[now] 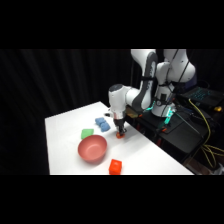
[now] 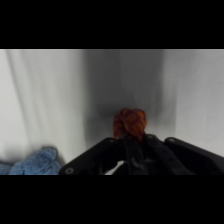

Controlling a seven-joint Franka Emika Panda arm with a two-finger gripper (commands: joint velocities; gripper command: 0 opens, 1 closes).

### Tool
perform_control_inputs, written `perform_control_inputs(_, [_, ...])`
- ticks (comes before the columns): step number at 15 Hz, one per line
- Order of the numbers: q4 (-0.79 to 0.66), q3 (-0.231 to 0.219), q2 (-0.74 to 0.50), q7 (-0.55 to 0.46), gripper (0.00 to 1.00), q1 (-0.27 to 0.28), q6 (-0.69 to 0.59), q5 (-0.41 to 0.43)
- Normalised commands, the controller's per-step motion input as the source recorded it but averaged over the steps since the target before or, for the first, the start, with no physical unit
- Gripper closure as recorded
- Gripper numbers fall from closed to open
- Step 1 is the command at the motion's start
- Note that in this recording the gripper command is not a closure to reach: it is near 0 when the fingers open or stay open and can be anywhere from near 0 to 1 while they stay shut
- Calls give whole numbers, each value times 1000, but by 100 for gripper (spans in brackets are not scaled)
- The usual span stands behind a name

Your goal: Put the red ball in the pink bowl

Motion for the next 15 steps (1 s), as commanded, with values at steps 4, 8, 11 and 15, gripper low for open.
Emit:
perform_control_inputs(4, [48, -107, -400, 160, 24, 93, -499, -37])
perform_control_inputs(8, [41, -89, -509, 169, 14, 55, -536, -116])
perform_control_inputs(11, [41, -44, -487, 210, 13, 38, -481, -190])
perform_control_inputs(15, [184, 23, -278, 148, 3, 20, -377, -145])
